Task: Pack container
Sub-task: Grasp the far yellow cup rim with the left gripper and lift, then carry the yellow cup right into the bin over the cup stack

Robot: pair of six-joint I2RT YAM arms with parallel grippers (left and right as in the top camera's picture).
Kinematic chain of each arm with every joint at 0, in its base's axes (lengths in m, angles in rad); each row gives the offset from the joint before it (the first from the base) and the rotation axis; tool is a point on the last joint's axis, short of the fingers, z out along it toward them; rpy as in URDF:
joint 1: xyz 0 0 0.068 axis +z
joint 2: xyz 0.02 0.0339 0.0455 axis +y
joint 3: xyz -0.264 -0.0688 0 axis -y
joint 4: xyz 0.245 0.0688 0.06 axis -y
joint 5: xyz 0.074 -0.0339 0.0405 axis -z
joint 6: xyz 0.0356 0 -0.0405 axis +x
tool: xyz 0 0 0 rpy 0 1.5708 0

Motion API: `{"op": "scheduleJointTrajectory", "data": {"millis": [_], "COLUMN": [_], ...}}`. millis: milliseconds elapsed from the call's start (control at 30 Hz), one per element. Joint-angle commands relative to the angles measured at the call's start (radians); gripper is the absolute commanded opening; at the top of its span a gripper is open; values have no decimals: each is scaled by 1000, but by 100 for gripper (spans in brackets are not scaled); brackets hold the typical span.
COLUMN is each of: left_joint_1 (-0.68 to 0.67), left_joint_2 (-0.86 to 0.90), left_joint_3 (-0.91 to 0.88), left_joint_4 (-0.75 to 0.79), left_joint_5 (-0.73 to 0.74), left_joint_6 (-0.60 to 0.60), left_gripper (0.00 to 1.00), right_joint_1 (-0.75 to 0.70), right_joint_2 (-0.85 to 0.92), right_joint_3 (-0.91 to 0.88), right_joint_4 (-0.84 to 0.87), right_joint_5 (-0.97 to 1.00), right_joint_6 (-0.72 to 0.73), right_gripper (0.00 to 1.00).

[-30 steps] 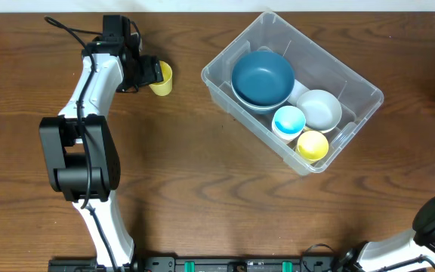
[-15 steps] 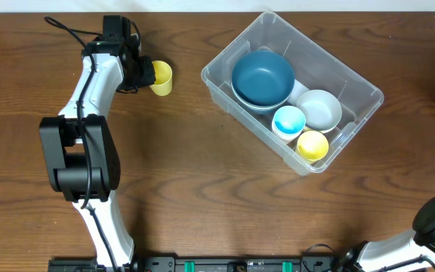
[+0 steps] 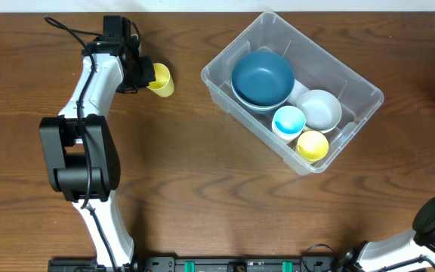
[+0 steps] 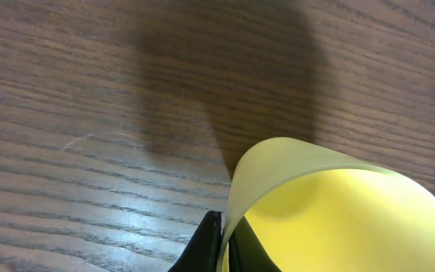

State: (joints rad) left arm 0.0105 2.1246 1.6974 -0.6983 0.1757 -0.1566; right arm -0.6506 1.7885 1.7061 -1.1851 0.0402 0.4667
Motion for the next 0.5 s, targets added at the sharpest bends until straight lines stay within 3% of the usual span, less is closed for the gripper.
{"op": "scheduleJointTrajectory", "data": {"millis": [0, 467], "left_joint_1": [6, -4], "left_joint_2": [-3, -305], "left_joint_3": [3, 41], "left_joint_4": [3, -4], "left_joint_5": [-11, 9], "left_joint_6": [2, 2], "left_gripper": [6, 6], "right_joint_1": [-5, -5], "right_joint_2": [2, 2], "right_joint_3": [-5, -5], "right_joint_4": [0, 0], "right_joint_5": [5, 5], "right_joint_6": [11, 11], "right_gripper": [99, 99]}}
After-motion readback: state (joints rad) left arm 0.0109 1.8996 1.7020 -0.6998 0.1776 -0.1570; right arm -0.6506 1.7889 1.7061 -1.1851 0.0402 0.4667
